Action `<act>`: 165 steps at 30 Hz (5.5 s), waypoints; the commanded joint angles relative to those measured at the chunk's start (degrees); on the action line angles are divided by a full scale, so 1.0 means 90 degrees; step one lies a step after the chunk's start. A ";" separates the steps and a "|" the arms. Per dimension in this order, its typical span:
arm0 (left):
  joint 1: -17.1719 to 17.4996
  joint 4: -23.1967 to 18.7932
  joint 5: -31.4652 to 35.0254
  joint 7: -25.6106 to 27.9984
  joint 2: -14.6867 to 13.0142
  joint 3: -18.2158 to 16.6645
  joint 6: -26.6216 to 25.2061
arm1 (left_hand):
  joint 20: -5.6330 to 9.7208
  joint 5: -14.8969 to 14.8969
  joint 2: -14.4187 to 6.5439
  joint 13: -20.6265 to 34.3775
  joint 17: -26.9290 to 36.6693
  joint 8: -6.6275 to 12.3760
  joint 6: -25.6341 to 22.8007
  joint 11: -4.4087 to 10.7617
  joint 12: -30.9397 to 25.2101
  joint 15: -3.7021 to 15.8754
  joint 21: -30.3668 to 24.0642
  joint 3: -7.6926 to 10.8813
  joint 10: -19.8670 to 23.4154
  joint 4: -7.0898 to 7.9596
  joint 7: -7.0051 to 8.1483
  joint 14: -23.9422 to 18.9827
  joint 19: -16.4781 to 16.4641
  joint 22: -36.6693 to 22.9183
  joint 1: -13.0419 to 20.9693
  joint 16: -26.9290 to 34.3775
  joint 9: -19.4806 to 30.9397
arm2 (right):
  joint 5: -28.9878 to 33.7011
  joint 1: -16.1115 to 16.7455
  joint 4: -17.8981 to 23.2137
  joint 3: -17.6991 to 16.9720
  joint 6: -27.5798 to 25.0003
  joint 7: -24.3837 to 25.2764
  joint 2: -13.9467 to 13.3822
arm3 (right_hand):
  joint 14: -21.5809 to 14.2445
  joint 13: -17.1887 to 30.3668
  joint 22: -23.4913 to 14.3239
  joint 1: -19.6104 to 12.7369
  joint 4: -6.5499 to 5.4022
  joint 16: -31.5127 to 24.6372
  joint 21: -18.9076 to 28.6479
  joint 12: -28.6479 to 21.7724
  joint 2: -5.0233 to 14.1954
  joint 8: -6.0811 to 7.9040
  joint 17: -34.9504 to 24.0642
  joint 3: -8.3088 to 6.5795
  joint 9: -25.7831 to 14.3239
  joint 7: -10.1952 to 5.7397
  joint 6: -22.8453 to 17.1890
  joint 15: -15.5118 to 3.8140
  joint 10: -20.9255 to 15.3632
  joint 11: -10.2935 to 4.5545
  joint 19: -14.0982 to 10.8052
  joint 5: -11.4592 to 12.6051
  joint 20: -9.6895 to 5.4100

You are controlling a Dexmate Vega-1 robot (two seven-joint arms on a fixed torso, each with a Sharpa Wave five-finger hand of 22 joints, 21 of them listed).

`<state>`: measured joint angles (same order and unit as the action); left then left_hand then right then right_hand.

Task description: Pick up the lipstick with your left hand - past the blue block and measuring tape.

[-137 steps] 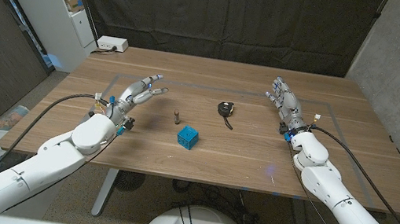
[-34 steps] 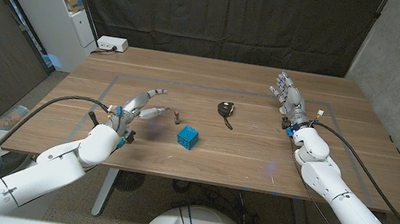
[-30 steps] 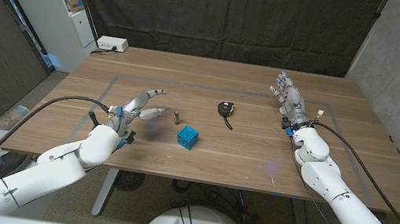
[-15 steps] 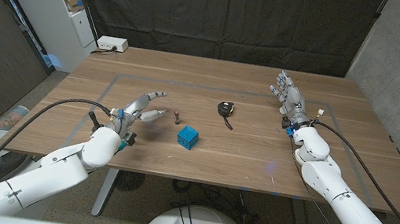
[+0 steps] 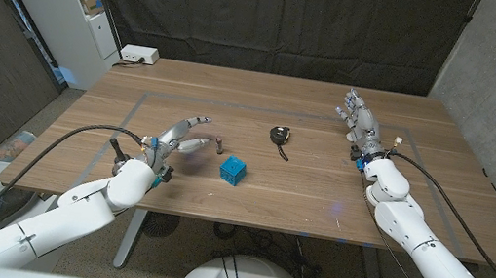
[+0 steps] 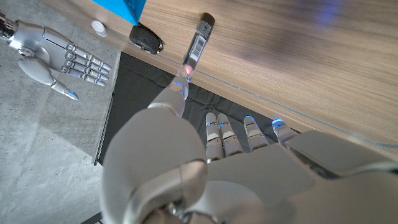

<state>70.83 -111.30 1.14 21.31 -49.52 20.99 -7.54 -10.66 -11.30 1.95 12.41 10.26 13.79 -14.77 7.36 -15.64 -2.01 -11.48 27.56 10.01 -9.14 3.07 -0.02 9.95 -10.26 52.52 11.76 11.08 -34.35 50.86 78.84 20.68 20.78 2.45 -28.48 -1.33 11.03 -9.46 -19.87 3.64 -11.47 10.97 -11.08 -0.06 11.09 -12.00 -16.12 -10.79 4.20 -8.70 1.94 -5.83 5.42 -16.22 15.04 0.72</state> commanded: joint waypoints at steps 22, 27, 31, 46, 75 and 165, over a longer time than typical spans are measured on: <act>-0.0576 0.0113 0.0184 -0.0243 0.0095 0.0521 -0.0402 | -0.0044 0.0034 -0.0035 0.0042 0.0012 0.0013 -0.0232 -0.0002 -0.0029 0.0024 -0.0023 -0.0031 0.0163 0.0013 -0.0007 -0.0140 0.0039 -0.0015 0.0135 0.0024 0.0011 | -0.0106 0.0041 -0.0214 -0.0085 0.0178 -0.0015 0.0076 | -0.0012 0.0015 -0.0026 -0.0020 0.0048 -0.0033 -0.0015 -0.0046 0.0032 0.0022 -0.0004 -0.0013 -0.0009 -0.0048 -0.0017 -0.0005 -0.0041 -0.0008 0.0003 0.0003 0.0024; -0.0450 0.0000 0.0142 -0.0138 0.0098 0.0484 -0.0504 | -0.0053 0.0031 -0.0040 0.0045 0.0012 0.0006 -0.0243 -0.0005 -0.0029 0.0028 -0.0021 -0.0035 0.0183 0.0007 -0.0003 -0.0148 0.0036 -0.0015 0.0161 0.0019 0.0012 | -0.0114 0.0002 -0.0292 -0.0082 0.0227 -0.0063 0.0101 | -0.0010 0.0015 -0.0026 -0.0016 0.0049 -0.0032 -0.0015 -0.0047 0.0032 0.0022 -0.0004 -0.0011 -0.0009 -0.0048 -0.0018 -0.0003 -0.0045 -0.0012 0.0003 0.0003 0.0024; -0.0436 0.0004 0.0136 -0.0089 0.0111 0.0484 -0.0558 | -0.0055 0.0032 -0.0045 0.0047 0.0011 -0.0004 -0.0237 -0.0003 -0.0027 0.0034 -0.0018 -0.0037 0.0193 0.0003 0.0003 -0.0155 0.0038 -0.0015 0.0180 0.0017 0.0013 | -0.0120 -0.0025 -0.0338 -0.0085 0.0251 -0.0092 0.0108 | -0.0005 0.0015 -0.0026 -0.0014 0.0051 -0.0030 -0.0015 -0.0045 0.0033 0.0021 -0.0004 -0.0009 -0.0009 -0.0045 -0.0017 -0.0002 -0.0041 -0.0015 0.0003 0.0004 0.0024; -0.0591 0.0066 0.0169 -0.0152 0.0195 0.0663 -0.0600 | -0.0062 0.0032 -0.0055 0.0054 0.0010 -0.0007 -0.0300 -0.0002 -0.0024 0.0046 -0.0014 -0.0052 0.0237 -0.0001 0.0012 -0.0195 0.0035 -0.0015 0.0234 0.0015 0.0015 | -0.0161 -0.0059 -0.0385 -0.0098 0.0220 -0.0166 0.0071 | -0.0012 0.0015 -0.0026 -0.0004 0.0057 -0.0032 -0.0016 -0.0044 0.0024 0.0020 -0.0004 0.0000 -0.0009 -0.0048 -0.0017 0.0003 -0.0042 -0.0016 0.0005 0.0004 0.0032; -0.0636 -0.0029 0.0439 0.0255 0.0371 0.0772 -0.1036 | -0.0082 0.0100 -0.0334 0.0440 0.0019 0.0464 -0.1857 0.0411 -0.0672 0.0370 -0.0049 -0.0207 0.2221 0.0029 0.0201 -0.1393 -0.0299 -0.0011 0.0607 0.0277 0.0121 | -0.0196 -0.0053 -0.0435 -0.0128 0.0191 -0.0147 0.0062 | -0.0009 0.0015 -0.0027 0.0012 0.0073 -0.0031 -0.0019 -0.0039 0.0021 0.0013 -0.0004 0.0015 -0.0009 -0.0060 -0.0005 0.0016 -0.0029 -0.0013 0.0020 0.0009 0.0033; -0.0690 -0.0317 0.0691 0.0749 0.0461 0.0345 -0.0920 | -0.0126 0.0115 -0.0599 0.1396 0.0007 0.1364 -0.3614 0.0446 -0.0998 0.0778 -0.0043 -0.0746 0.4063 0.0071 0.0132 -0.2710 -0.1199 -0.0009 0.1011 0.0357 0.0216 | 0.0003 0.0027 -0.0053 -0.0159 0.0033 0.0262 -0.0016 | -0.0102 0.0015 -0.0030 0.0055 0.0113 -0.0066 -0.0033 -0.0044 0.0032 0.0019 -0.0009 0.0049 -0.0009 -0.0072 -0.0012 0.0020 -0.0037 -0.0041 0.0153 0.0024 0.0079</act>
<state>64.66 -113.60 7.08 27.81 -44.80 25.48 -16.74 -11.39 -9.97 -3.18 24.73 10.13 25.68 -46.28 10.15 -24.95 2.54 -12.07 21.00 44.49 -8.62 5.11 -23.91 -0.78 -10.28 62.12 15.18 12.94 -34.72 51.44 78.42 19.13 21.13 4.36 -28.89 -1.86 11.03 -9.46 -19.56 4.43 -11.70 10.97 -11.08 0.25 11.09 -12.00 -15.68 -10.78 3.89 -8.39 2.04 -5.83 5.42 -14.87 15.04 1.43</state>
